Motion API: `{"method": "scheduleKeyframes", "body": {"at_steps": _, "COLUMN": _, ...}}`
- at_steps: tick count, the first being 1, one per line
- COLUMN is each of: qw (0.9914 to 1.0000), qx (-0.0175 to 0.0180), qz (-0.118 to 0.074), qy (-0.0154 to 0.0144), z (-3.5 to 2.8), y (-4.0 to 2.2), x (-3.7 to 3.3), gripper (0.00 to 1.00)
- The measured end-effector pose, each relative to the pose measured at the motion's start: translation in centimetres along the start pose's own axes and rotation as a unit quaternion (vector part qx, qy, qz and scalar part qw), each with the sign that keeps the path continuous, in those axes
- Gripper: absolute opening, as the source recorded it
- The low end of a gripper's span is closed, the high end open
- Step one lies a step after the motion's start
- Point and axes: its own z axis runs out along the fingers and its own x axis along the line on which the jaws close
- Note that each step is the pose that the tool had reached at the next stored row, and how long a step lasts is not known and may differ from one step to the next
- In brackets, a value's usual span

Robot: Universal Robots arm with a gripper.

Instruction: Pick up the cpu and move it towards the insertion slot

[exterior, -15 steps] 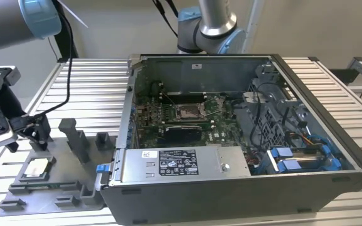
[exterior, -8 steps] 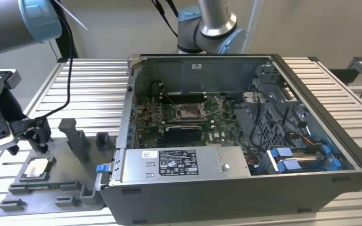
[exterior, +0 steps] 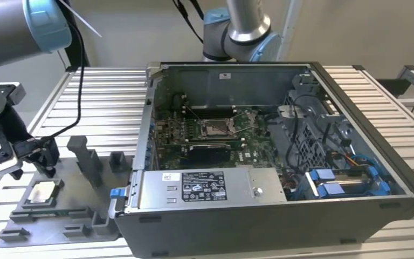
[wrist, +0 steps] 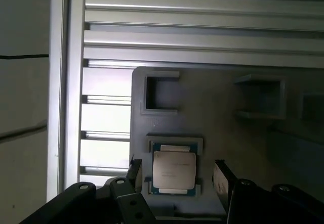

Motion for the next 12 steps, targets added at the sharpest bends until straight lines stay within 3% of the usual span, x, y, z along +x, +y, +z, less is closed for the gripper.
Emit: {"method": "scheduleKeyframes", "body": {"at_steps": 12, "qw": 1.0, "qx": -0.0001, "qz": 0.0, "qy": -0.0004, "z": 0.87, "y": -0.64, "x": 0.03, "gripper": 1.0}}
